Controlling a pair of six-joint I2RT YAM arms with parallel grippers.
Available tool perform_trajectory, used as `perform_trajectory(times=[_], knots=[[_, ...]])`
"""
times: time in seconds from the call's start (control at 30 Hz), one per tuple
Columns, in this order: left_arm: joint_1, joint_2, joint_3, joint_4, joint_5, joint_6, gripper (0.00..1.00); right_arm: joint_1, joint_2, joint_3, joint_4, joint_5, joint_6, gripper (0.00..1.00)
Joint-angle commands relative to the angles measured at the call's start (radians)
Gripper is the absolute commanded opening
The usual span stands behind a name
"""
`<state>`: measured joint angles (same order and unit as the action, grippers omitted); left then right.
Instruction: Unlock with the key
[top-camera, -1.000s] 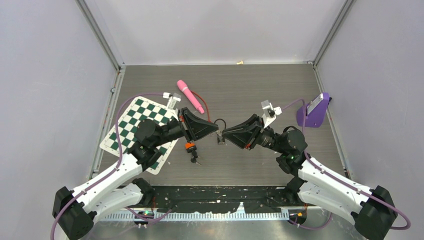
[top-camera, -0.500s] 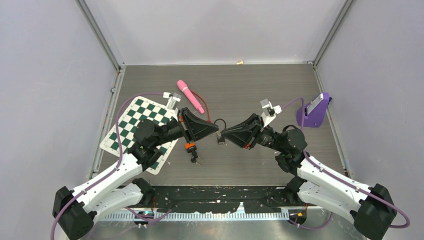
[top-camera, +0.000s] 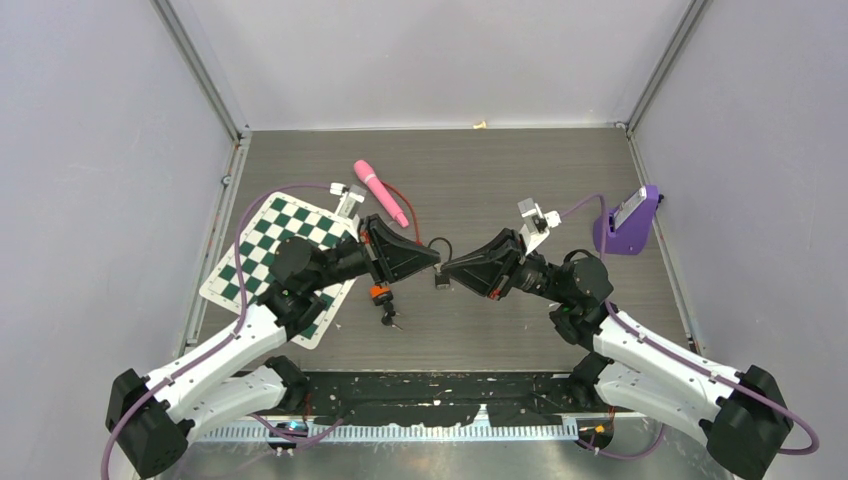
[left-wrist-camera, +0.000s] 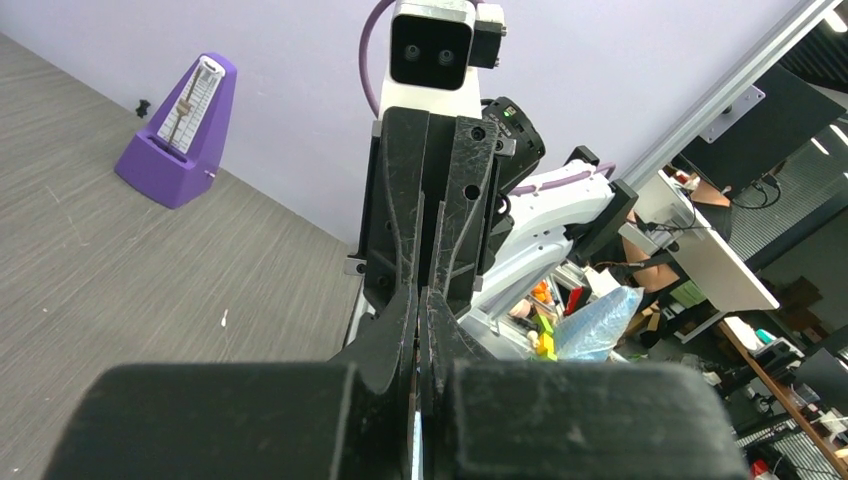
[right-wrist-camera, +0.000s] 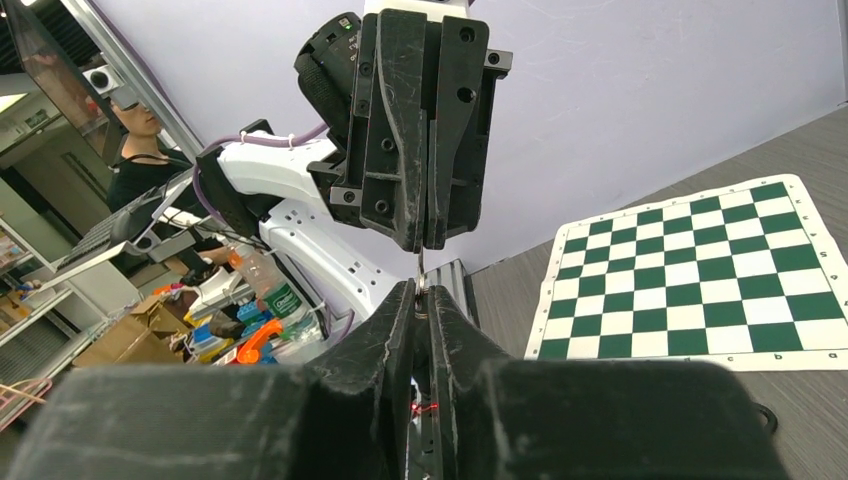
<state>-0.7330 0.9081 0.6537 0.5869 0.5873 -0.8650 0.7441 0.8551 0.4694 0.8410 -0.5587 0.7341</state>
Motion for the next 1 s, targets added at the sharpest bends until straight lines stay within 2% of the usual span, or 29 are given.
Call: perform_trajectory(times=[0.0, 0.47, 0.7, 0.73, 0.83, 0.97], knots=[[-0.005, 0.001, 0.045, 0.051, 0.017, -0.006, 0.0, -0.003, 0.006, 0.046, 0.039, -0.019, 0.001, 0.16], [-0.009, 0.029, 0.058, 0.052, 0.068, -0.023, 0.0, -0.001, 0.012, 0.043, 0.042, -0.037, -0.005, 0.08], [-0.01, 0.021, 0.071, -0.014, 0.05, 0.0, 0.0, -0.002, -0.005, 0.021, 0.027, -0.009, -0.024, 0.05], [-0.009, 0.014, 0.071, -0.04, 0.034, 0.015, 0.04, -0.002, -0.011, 0.017, 0.009, 0.0, -0.029, 0.05], [-0.009, -0.012, 0.094, -0.197, -0.078, 0.087, 0.33, -0.002, -0.052, -0.005, -0.051, 0.058, -0.052, 0.05], [-0.008, -0.025, 0.144, -0.465, -0.278, 0.149, 0.66, -0.004, -0.099, -0.024, -0.194, 0.133, -0.083, 0.05]])
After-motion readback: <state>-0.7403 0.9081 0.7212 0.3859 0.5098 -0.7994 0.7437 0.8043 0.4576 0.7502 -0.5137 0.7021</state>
